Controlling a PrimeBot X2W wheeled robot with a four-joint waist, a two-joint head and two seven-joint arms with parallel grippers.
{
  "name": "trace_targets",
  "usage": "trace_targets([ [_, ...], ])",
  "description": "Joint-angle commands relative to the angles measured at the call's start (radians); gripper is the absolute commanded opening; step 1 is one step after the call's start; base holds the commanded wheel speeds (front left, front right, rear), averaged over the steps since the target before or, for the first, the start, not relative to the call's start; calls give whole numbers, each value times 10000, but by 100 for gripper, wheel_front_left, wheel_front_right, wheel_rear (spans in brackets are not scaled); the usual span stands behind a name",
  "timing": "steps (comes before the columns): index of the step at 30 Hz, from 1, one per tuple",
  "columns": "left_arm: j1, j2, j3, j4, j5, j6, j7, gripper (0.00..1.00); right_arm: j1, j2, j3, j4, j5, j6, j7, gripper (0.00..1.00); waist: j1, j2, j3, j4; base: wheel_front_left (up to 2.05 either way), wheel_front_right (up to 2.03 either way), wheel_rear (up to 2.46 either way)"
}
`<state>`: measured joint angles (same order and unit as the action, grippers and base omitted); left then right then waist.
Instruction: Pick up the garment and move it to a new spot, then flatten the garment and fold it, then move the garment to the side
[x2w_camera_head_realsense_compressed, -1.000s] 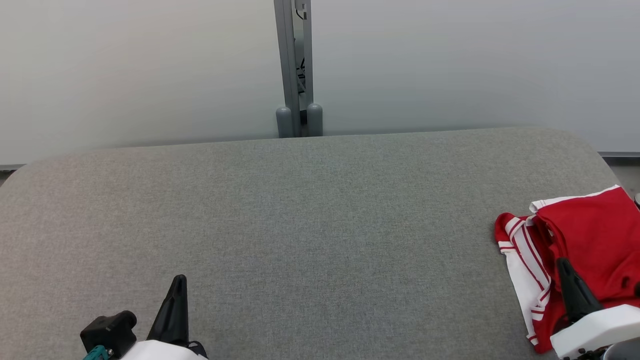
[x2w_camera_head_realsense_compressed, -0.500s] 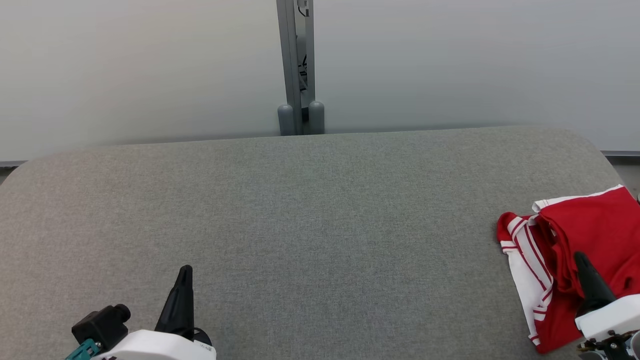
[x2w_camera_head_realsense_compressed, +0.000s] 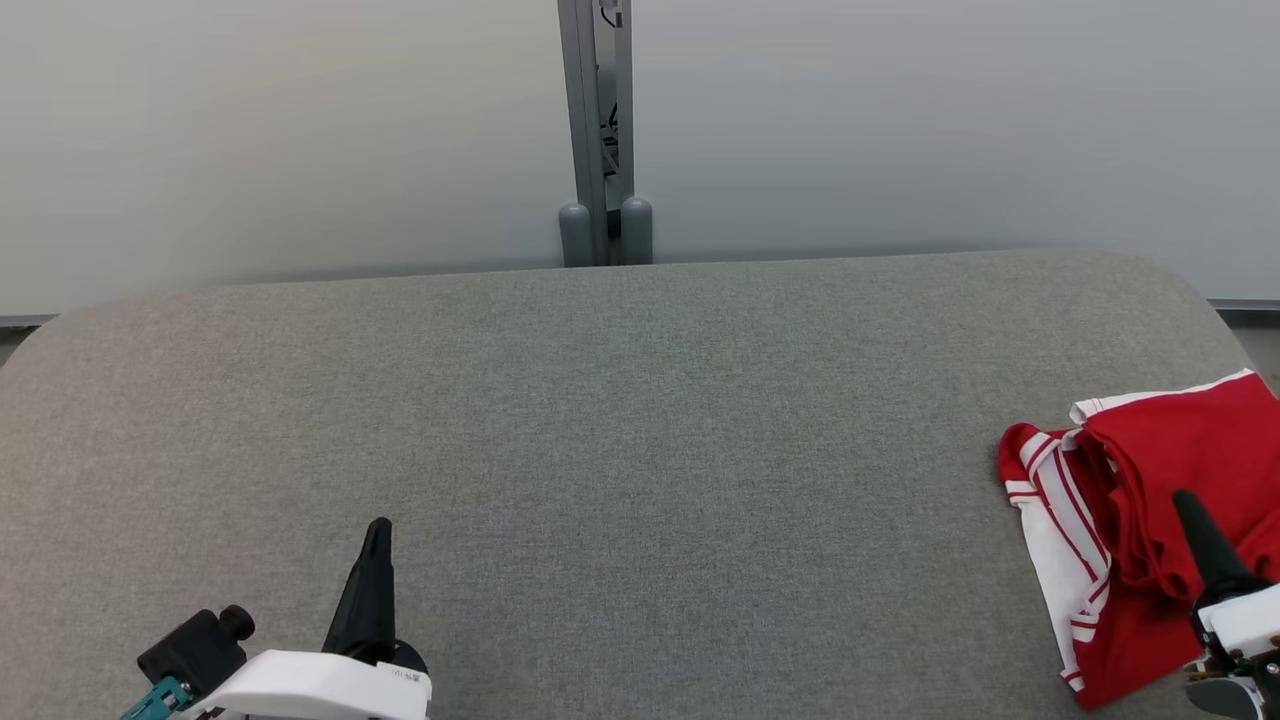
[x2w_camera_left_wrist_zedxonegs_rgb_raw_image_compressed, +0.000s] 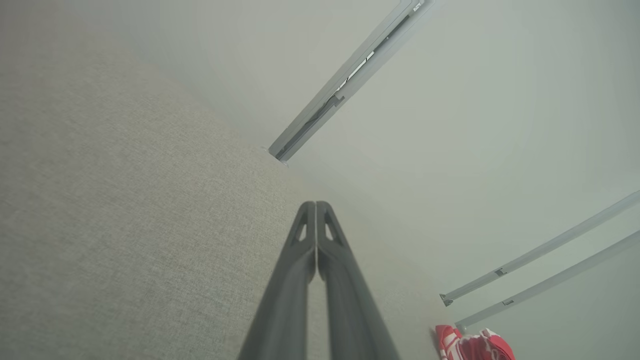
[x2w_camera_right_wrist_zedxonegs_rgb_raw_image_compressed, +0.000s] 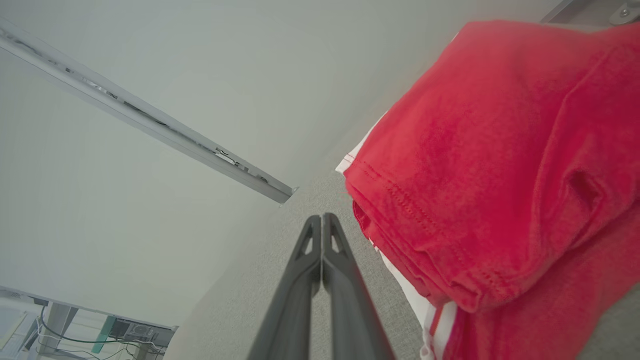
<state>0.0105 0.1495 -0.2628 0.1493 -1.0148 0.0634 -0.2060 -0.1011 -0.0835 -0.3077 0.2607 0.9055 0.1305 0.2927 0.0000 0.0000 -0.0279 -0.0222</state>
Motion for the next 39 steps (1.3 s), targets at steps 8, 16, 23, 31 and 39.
trace_targets([
  [8,-487,-107,109,60,-1112,-372,-136,0,-551,-218,-435,286,1132,4,510,0,0,0,39,27,0,0,0],
  [16,-597,-230,130,170,-1920,-615,-201,0,-785,-297,-736,583,1943,4,881,0,0,0,73,51,0,0,0],
  [23,-712,-330,148,247,-2480,-791,-246,0,-956,-349,-955,770,2510,4,1128,0,0,0,99,69,0,0,0],
  [31,-796,-459,169,342,-3190,-1021,-305,0,-1167,-415,-1213,1019,3230,4,1448,0,0,0,134,93,0,0,0],
  [39,-933,-554,185,422,-3851,-1213,-362,0,-1363,-464,-1445,1270,3898,4,1755,0,0,0,168,117,0,0,0],
])
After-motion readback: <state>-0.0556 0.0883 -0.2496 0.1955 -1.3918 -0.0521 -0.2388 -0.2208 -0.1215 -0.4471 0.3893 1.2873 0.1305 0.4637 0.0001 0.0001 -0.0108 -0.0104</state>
